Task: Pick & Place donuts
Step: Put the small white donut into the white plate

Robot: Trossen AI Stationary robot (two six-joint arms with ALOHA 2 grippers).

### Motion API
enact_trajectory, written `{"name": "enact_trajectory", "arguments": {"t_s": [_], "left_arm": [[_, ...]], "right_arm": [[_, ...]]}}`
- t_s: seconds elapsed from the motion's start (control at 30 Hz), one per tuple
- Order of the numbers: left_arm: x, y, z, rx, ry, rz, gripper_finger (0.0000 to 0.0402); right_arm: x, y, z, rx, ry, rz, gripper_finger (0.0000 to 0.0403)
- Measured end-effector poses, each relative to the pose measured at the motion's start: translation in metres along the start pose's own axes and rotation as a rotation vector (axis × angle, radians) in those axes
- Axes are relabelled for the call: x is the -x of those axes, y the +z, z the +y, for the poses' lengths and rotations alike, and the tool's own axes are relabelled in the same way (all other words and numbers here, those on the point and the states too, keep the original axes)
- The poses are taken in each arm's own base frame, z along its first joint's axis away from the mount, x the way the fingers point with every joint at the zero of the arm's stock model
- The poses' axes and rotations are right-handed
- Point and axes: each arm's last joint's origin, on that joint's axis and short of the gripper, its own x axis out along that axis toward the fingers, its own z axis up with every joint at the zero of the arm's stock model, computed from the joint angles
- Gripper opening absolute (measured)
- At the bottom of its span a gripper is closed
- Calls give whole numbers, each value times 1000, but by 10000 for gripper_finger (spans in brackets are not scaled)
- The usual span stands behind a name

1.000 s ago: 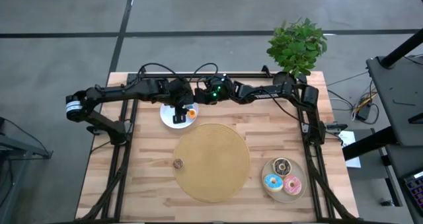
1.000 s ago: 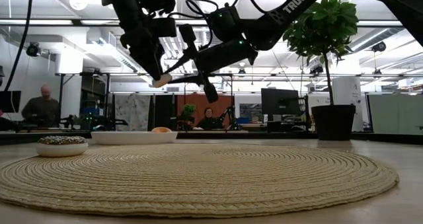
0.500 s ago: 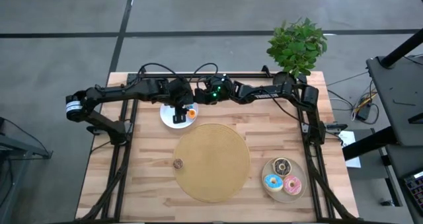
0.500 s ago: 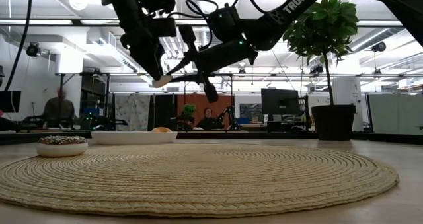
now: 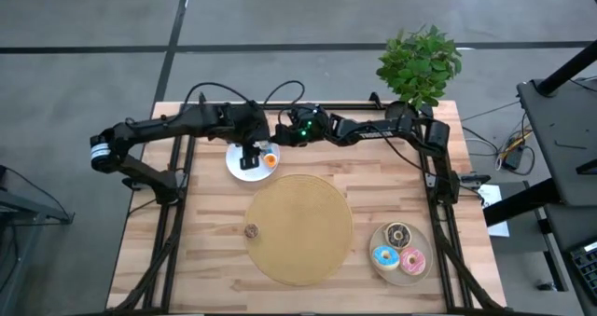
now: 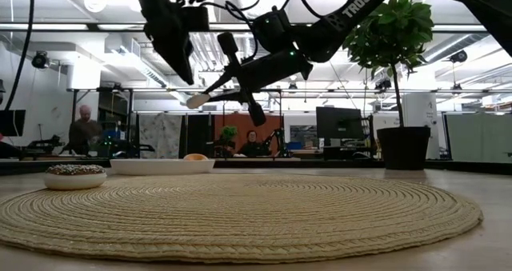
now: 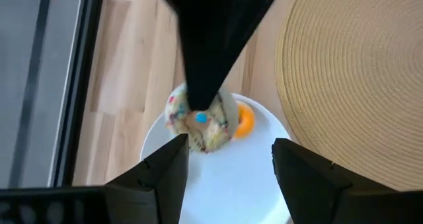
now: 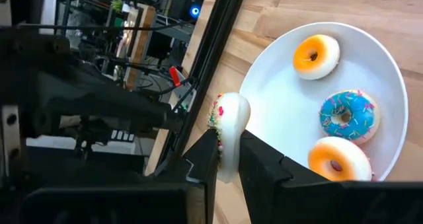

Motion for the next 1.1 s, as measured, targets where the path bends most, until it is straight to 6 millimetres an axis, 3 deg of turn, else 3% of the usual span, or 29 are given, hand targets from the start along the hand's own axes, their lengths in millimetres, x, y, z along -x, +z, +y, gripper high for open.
{"name": "enact_trajectory", "arguments": {"t_s": [0.2, 0.53, 0.87, 1.1], "left_arm": [[16, -17, 10, 119, 7, 14, 190], [46, -48, 18, 392, 30, -208, 190], [28, -66, 13, 716, -52, -364, 190], [21, -76, 13, 908, -227, -458, 190]], "right_arm": [[0, -1, 0, 10, 9, 15, 47], [2, 0, 7, 53, 67, 56, 47], [3, 2, 19, 122, 202, 88, 47], [6, 3, 23, 150, 214, 88, 47]]}}
